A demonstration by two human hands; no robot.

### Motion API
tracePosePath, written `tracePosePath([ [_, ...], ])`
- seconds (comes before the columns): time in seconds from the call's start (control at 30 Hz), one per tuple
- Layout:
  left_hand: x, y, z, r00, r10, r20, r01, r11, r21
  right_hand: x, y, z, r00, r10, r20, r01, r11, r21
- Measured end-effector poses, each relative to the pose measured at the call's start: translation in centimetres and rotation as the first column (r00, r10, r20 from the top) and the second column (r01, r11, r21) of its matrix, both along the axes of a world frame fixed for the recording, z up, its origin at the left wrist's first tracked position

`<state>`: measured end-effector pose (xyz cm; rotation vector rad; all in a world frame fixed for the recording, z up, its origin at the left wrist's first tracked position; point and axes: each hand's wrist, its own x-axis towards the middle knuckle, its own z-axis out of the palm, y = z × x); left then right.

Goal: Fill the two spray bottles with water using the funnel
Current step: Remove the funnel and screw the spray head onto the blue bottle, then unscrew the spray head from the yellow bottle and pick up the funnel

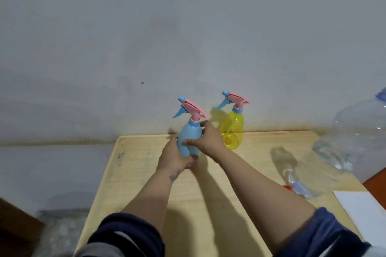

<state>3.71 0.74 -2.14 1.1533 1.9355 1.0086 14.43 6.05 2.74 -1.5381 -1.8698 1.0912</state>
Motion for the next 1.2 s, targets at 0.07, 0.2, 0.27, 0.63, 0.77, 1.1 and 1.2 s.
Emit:
tracePosePath([
  [0.07, -0.7, 2.4, -0.9, 0.999, 0.046, -0.025, -0.046, 0.999, 0.009, -1.0, 2.2, -0.7, 1.0, 0.022, -0.014, -0.021, 0.999, 0.037],
  [0.2, -2.1, 5.5, -2.8, 0.992, 0.124, 0.023, -0.125, 0.992, 0.031, -3.1, 5.3, -2.1, 0.998, 0.066, -0.022, -0.064, 0.995, 0.082],
  [0.27, -2.7, 6.4, -3.4, 0.989, 0.141, 0.044, -0.143, 0.989, 0.041, -4.0, 6.1, -2.9, 0.997, 0.079, -0.024, -0.077, 0.993, 0.091],
  [0.63, -3.8, 6.8, -4.6, 0.995, 0.096, 0.014, -0.096, 0.995, -0.016, -4.5, 6.1, -3.8, 0.994, 0.1, -0.048, -0.096, 0.993, 0.073],
  [0.77, -2.5, 4.8, -4.2, 0.989, 0.121, -0.088, -0.128, 0.989, -0.08, -2.1, 5.0, -3.1, 0.997, 0.07, -0.017, -0.07, 0.997, 0.011],
  [1.1, 4.3, 4.0, -2.1, 0.935, -0.022, -0.353, -0.087, 0.954, -0.288, 7.0, 3.4, -2.0, 0.97, -0.243, 0.015, 0.242, 0.969, 0.039],
  [1.2, 6.3, 5.7, -1.4, 0.946, -0.091, -0.312, 0.02, 0.974, -0.224, 8.6, 4.3, -1.7, 0.945, -0.328, -0.003, 0.327, 0.942, 0.074],
])
